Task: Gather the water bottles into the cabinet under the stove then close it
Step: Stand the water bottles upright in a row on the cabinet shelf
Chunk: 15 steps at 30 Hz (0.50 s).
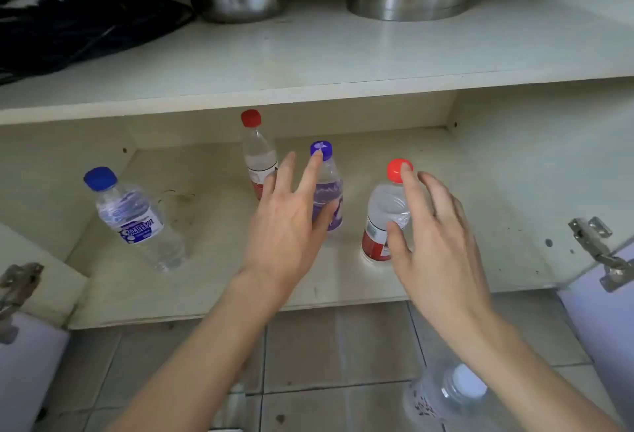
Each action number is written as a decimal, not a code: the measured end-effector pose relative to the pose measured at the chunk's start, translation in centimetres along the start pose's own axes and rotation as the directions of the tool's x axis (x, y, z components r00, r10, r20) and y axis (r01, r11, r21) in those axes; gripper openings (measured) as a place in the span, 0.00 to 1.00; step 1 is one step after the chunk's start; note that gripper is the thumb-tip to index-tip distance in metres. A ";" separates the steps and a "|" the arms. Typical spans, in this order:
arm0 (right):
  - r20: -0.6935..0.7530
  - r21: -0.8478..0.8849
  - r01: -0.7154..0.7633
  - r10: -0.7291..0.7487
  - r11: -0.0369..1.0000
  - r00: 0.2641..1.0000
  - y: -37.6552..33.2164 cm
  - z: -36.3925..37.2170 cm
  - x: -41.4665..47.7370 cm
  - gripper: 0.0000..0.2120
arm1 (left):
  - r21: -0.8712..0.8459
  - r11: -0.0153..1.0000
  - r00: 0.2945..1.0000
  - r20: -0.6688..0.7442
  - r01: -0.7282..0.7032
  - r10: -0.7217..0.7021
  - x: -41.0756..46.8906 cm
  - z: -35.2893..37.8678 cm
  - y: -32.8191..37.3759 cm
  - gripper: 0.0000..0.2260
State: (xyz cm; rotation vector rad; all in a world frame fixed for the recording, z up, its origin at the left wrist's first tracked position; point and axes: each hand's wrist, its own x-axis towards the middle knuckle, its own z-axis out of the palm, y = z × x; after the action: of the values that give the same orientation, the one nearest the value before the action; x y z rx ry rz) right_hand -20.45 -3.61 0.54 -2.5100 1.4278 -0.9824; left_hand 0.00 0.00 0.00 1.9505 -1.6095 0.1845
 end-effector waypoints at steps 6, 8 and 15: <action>-0.003 0.133 -0.040 0.040 0.990 0.999 0.8 2.4 0.4 0.40 | -0.251 0.959 0.992 0.021 0.128 -0.126 1.2 3.1 0.0 0.43; -0.002 0.207 -0.055 0.057 0.977 0.998 1.3 3.0 0.7 0.41 | -0.287 0.949 0.992 0.023 0.127 -0.126 1.3 4.0 -0.3 0.45; -0.008 0.326 -0.069 0.075 0.943 0.997 2.4 5.1 1.4 0.48 | -0.411 0.897 0.984 0.000 0.164 -0.180 1.5 5.9 -0.3 0.51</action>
State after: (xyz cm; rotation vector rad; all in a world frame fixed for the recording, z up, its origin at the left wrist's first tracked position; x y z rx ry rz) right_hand -18.79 -7.22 -3.67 -2.2012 1.2330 -1.1279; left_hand -0.84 -4.34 -4.25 1.7331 -1.3127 -0.1762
